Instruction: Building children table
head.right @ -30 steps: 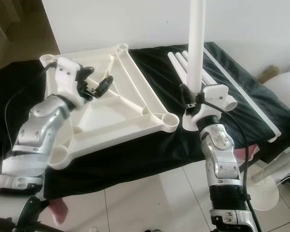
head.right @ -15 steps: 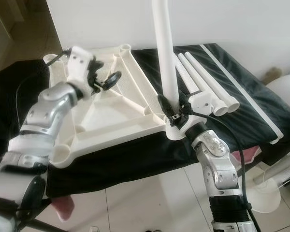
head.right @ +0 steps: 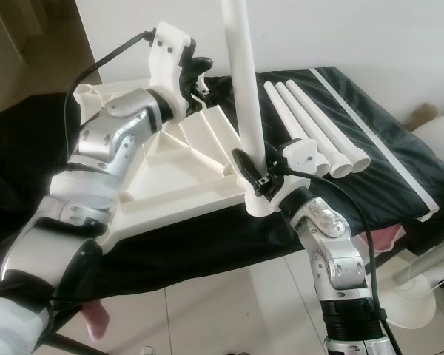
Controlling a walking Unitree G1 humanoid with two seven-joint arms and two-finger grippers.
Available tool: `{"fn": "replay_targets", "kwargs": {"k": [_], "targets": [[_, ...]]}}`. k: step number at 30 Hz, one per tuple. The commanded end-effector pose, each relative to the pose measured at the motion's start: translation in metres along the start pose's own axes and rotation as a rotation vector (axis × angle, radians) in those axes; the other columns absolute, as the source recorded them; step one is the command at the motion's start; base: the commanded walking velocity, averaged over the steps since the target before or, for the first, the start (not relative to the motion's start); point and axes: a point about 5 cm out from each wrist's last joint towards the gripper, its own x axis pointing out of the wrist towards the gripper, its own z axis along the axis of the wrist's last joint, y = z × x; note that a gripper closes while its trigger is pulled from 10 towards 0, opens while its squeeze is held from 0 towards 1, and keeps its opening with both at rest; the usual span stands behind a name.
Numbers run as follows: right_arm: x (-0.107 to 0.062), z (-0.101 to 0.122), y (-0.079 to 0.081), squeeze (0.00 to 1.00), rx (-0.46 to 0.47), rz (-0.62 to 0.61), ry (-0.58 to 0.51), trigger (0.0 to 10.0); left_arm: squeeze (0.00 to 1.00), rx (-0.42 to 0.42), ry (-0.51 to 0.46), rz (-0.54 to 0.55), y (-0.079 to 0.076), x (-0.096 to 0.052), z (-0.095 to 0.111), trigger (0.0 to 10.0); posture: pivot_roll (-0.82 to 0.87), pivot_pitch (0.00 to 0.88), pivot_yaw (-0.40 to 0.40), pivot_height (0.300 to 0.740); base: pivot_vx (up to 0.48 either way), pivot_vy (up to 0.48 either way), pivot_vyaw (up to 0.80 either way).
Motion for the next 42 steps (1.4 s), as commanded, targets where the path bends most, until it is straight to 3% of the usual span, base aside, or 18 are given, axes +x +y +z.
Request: {"fn": "replay_targets", "kwargs": {"k": [1, 8, 17, 26, 42], "targets": [[0.004, -0.001, 0.000, 0.00, -0.013, -0.001, 0.016, 10.0, 0.00, 0.024, -0.026, -0.151, -0.019, 0.010, 0.013, 10.0, -0.02, 0.029, 0.020, 0.740, 0.000, 0.000, 0.00], [0.009, 0.001, 0.002, 0.00, -0.025, 0.007, 0.005, 10.0, 0.00, 0.023, -0.056, -0.139, -0.021, 0.017, 0.023, 10.0, -0.03, 0.032, 0.020, 0.740, 0.000, 0.000, 0.00], [0.009, 0.002, 0.000, 0.00, -0.019, -0.013, 0.000, 10.0, 0.00, 0.029, -0.049, -0.094, -0.011, 0.013, 0.025, 10.0, -0.02, 0.033, 0.019, 0.740, 0.000, 0.000, 0.00], [0.013, 0.001, 0.000, 0.00, -0.023, -0.018, -0.005, 10.0, 0.00, 0.004, -0.103, -0.139, -0.025, 0.018, 0.038, 10.0, -0.02, 0.028, 0.020, 0.740, 0.000, 0.000, 0.00], [0.014, -0.001, -0.005, 0.00, -0.005, -0.084, -0.016, 10.0, 0.00, -0.001, -0.124, -0.175, -0.034, 0.018, 0.047, 10.0, -0.02, 0.024, 0.035, 0.740, 0.000, 0.000, 0.00]]}}
